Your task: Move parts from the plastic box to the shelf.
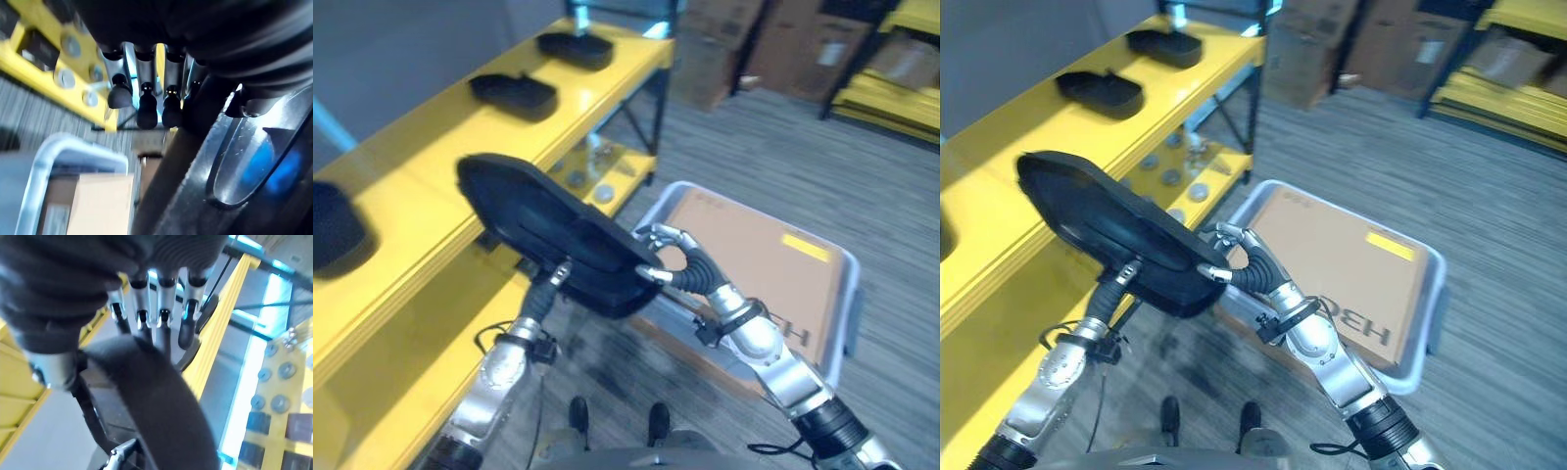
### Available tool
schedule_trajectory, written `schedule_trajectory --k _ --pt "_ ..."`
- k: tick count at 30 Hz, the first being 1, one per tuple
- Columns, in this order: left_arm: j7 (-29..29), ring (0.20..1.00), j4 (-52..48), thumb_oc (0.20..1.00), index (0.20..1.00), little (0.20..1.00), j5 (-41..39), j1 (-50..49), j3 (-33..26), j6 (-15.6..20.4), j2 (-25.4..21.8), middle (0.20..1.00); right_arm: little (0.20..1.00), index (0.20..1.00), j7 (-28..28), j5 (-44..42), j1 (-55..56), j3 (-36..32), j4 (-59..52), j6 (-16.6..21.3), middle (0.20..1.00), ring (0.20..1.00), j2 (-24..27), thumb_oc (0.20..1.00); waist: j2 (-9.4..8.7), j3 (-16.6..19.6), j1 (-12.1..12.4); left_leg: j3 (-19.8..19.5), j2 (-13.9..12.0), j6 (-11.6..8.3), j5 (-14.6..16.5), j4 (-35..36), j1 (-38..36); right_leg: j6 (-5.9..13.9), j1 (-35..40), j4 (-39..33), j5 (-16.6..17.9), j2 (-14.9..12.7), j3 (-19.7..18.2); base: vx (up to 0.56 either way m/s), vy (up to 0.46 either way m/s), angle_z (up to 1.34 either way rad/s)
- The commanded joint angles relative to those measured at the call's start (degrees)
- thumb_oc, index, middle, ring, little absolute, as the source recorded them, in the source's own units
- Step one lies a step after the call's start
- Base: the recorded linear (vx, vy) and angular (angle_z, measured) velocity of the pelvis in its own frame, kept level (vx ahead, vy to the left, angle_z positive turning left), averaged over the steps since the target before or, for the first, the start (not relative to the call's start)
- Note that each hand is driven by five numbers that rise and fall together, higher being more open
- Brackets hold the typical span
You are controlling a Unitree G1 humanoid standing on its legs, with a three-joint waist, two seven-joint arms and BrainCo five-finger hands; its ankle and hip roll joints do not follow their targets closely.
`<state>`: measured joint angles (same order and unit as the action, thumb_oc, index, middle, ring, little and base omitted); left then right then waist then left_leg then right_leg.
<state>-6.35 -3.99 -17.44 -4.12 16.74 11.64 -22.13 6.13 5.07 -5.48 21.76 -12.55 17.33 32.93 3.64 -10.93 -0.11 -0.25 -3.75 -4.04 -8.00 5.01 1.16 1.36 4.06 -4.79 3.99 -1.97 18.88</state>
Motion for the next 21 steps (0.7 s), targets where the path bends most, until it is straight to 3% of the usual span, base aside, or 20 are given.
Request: schedule_trajectory --k 1,4,6,9,15,19,20,21 --pt "-2.8 0.2 -7.0 0.2 0.2 0.2 5.6 4.8 -5.5 9.0 -3.5 0.2 1.0 1.0 0.0 -1.7 -3.0 -1.3 -1.8 3.5 1.0 1.0 0.1 1.0 -1.49 0.7 0.6 9.1 -9.3 -3.43 4.4 -5.6 1.8 2.31 2.6 0.3 -11.4 -4.0 4.8 0.03 0.044 1.17" --pt "-3.8 0.2 -7.7 0.2 0.2 0.2 8.4 5.8 -6.6 9.4 -4.6 0.2 1.0 1.0 0.3 -1.4 -3.3 -2.0 -1.7 3.3 1.0 1.0 -0.6 1.0 -1.11 1.8 0.3 17.1 -11.6 -4.26 4.2 -4.8 0.4 2.41 4.2 0.5 -12.2 -4.7 8.1 0.09 0.058 1.17" --pt "-3.8 0.2 -8.2 0.2 0.2 0.2 8.9 5.6 -7.0 9.3 -4.8 0.2 1.0 1.0 0.1 -1.5 -2.9 -2.3 -1.7 3.2 1.0 1.0 -0.9 1.0 -0.93 2.1 0.3 18.2 -11.7 -4.37 3.9 -4.2 0.1 2.35 4.5 0.6 -12.2 -4.9 9.0 0.07 0.12 1.11" --pt "-4.5 0.2 -9.8 0.2 0.2 0.2 13.0 4.0 -9.9 9.3 -6.3 0.2 1.0 1.0 -1.7 -2.9 -1.5 -2.3 -1.8 2.7 1.0 1.0 -3.1 1.0 -0.91 3.6 1.8 16.9 -10.3 -3.91 4.7 -3.0 -0.7 2.92 6.3 0.8 -11.9 -6.4 11.3 0.15 0.224 0.79" --pt "-5.6 0.2 -12.3 0.2 0.2 0.2 17.9 2.7 -13.6 9.3 -9.5 0.2 1.0 1.0 -3.8 -4.5 -4.3 -0.2 -1.2 2.2 1.0 1.0 -6.1 1.0 -3.07 5.0 4.1 15.1 -6.6 -1.61 7.7 -4.8 0.1 4.75 8.1 2.0 -10.6 -10.6 14.1 0.12 0.209 0.52" --pt "-6.3 0.2 -13.0 0.2 0.2 0.2 20.9 4.8 -14.9 9.4 -12.0 0.2 1.0 1.0 -3.9 -4.0 -6.9 0.6 -1.0 1.9 1.0 1.0 -8.2 1.0 -4.61 6.4 7.2 11.7 -1.2 1.23 10.6 -5.8 0.9 7.48 8.9 5.7 -8.2 -16.2 16.9 0.15 0.288 0.27" --pt "-6.3 0.2 -12.9 0.2 0.2 0.2 20.9 5.0 -14.8 9.4 -12.1 0.2 1.0 1.0 -3.9 -3.9 -6.9 0.5 -1.0 1.9 1.0 1.0 -8.3 1.0 -4.79 6.4 7.2 11.5 -0.9 1.44 10.6 -5.7 0.9 7.75 8.9 6.0 -8.2 -16.5 17.1 0.18 0.305 0.32" --pt "-6.3 0.2 -13.2 0.2 0.2 0.2 22.2 6.0 -14.6 9.3 -12.9 0.2 1.0 1.0 -3.6 -3.2 -7.0 0.2 -1.5 1.7 1.0 1.0 -8.8 1.0 -4.7 6.7 7.6 9.9 1.5 2.66 11.2 -4.3 -0.1 8.44 8.8 9.9 -5.1 -19.4 18.1 0.13 0.242 0.44"
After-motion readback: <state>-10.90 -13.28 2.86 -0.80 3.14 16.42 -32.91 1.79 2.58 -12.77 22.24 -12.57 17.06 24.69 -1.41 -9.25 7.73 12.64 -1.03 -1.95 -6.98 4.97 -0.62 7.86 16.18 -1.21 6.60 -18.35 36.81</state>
